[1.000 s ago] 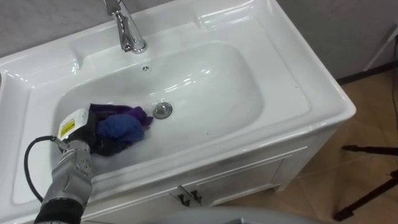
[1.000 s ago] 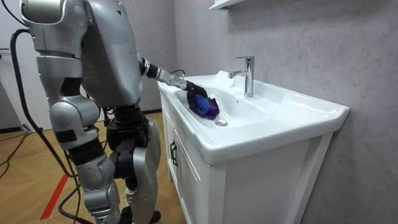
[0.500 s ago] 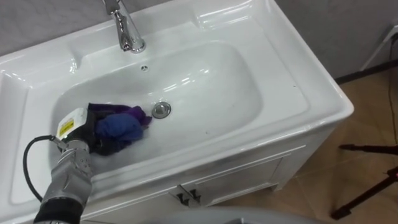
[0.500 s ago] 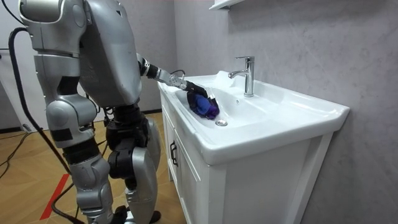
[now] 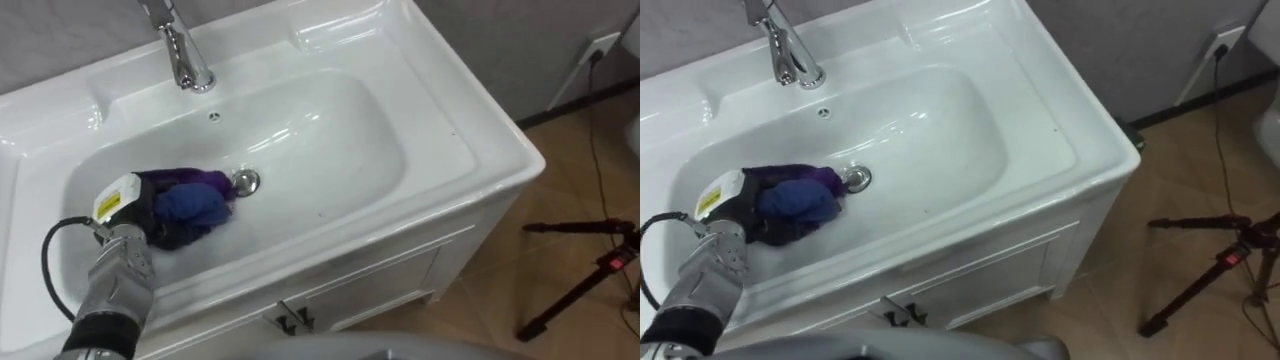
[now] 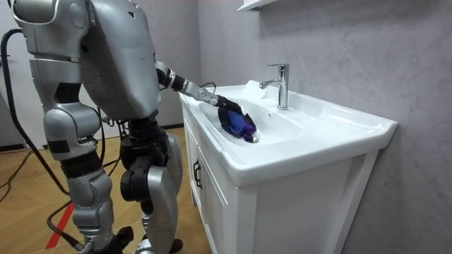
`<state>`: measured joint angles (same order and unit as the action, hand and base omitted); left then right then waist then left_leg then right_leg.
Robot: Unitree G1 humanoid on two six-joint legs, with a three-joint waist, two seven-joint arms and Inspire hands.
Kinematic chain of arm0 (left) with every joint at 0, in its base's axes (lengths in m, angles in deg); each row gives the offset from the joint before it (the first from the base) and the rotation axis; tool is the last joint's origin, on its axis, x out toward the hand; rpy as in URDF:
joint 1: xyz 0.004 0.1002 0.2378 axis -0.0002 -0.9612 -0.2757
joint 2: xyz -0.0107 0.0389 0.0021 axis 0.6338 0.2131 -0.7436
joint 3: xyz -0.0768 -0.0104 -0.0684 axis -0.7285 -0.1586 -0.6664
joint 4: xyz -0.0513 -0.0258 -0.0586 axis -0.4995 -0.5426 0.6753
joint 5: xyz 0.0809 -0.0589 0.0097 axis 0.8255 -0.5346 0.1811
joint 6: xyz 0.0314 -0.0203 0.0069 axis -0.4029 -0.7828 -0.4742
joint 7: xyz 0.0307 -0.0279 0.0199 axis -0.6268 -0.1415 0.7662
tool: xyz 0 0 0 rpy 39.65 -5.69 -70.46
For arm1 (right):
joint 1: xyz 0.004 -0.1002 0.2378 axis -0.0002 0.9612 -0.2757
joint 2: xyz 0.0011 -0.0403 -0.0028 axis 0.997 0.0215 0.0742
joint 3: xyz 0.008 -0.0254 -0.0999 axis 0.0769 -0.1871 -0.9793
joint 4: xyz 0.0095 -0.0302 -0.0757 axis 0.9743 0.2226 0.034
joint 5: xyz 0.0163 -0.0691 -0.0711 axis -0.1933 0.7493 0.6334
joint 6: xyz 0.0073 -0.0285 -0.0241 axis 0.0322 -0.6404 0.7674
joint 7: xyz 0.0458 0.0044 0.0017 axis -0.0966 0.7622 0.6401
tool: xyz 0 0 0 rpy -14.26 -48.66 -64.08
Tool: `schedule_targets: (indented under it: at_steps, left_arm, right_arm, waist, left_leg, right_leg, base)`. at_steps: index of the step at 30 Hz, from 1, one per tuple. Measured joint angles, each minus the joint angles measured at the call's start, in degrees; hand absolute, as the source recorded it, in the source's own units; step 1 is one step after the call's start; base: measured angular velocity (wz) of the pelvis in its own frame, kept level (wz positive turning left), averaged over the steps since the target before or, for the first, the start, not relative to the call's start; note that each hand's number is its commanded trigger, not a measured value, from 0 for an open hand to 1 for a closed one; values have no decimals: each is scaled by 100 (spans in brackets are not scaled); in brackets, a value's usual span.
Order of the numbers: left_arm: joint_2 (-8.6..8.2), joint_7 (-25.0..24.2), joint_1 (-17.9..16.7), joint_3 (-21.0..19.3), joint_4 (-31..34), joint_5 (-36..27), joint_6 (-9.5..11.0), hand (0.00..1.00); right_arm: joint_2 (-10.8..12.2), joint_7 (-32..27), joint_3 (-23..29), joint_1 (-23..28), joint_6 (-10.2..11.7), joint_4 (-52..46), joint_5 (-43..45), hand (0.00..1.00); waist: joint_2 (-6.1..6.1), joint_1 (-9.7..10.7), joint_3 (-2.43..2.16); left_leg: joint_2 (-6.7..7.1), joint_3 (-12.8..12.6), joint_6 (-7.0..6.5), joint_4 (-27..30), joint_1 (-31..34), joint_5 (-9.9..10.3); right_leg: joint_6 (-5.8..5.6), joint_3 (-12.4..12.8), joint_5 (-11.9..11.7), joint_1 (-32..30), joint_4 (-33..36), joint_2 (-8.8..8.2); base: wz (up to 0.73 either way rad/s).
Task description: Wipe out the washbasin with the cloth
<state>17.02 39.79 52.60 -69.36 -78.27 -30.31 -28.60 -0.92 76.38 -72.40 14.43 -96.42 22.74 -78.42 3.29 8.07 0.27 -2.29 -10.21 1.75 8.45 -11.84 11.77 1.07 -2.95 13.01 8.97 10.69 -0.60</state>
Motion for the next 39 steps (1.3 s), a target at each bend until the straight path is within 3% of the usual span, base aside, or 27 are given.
schedule_targets:
  at_steps: [4,5,8,11,15,22,27,30,34,36,39]
  left_arm:
    - [-88,37,289,229,-203,-139,-164,100]
    - [-109,37,328,361,-168,-184,-242,100]
    - [-222,36,505,681,-185,-183,-256,100]
    - [-351,36,605,728,-188,-195,-260,100]
    - [-363,12,768,972,-135,-504,-377,100]
    - [-358,34,965,1180,-136,-727,-614,100]
    - [-360,28,1237,1733,-59,-969,-818,100]
    - [-361,-76,1372,2083,106,-971,-955,100]
    - [-371,-279,1447,2491,624,-971,-1012,100]
    - [-365,-451,1443,2691,1091,-977,-1224,100]
    - [-348,-588,1446,2929,1703,-961,-1360,100]
  right_arm:
    - [33,18,-5,32,-84,22,32,0]
    - [52,32,-13,21,-131,2,-16,0]
    - [142,136,-37,30,-185,-3,-6,0]
    - [180,230,-46,79,-183,-17,53,0]
    - [184,326,-98,130,-244,-58,32,0]
    - [193,288,-248,65,-430,-19,24,0]
    - [170,313,-459,7,-497,0,29,0]
    - [77,377,-458,-29,-497,-23,35,0]
    - [-50,387,-706,-134,-500,17,37,0]
    - [-62,379,-786,-259,-513,155,2,0]
    - [-98,378,-863,-510,-520,227,-33,0]
  waist:
    - [-44,185,7]
    - [-54,320,5]
    - [-92,518,2]
    - [-132,703,2]
    - [-145,824,3]
    - [-141,1074,5]
    - [-34,1275,16]
    - [90,1378,33]
    - [197,1412,66]
    - [204,1417,63]
    - [240,1406,55]
  left_leg:
    - [0,-202,0,12,-31,0]
    - [7,-228,0,12,-9,0]
    - [16,-284,-1,-5,27,0]
    - [5,-546,-1,-6,-30,0]
    - [1,-760,-1,-15,-86,1]
    - [8,-898,-3,-23,-67,3]
    - [0,-934,-33,-22,82,21]
    - [-27,-978,-139,-25,115,85]
    - [-14,-929,-192,-23,217,115]
    - [9,-828,-223,16,280,124]
    - [43,-802,-256,34,398,108]
  right_leg:
    - [-33,138,-14,-19,3,2]
    - [-47,141,-18,-42,3,-9]
    - [-71,202,-47,-106,8,-10]
    - [-83,365,-69,-119,11,0]
    - [-97,623,-110,-175,2,28]
    - [-134,733,-169,-233,2,34]
    - [-163,639,-223,-340,1,15]
    - [-184,611,-241,-371,5,26]
    - [-227,567,-256,-412,0,-22]
    - [-248,481,-265,-442,-10,-57]
    - [-280,414,-286,-507,-2,-111]
  base:
    - [-14]
    - [-3]
    - [-10]
    - [-27]
    - [-32]
    - [-8]
    - [11]
    - [6]
    - [6]
    - [22]
    - [14]
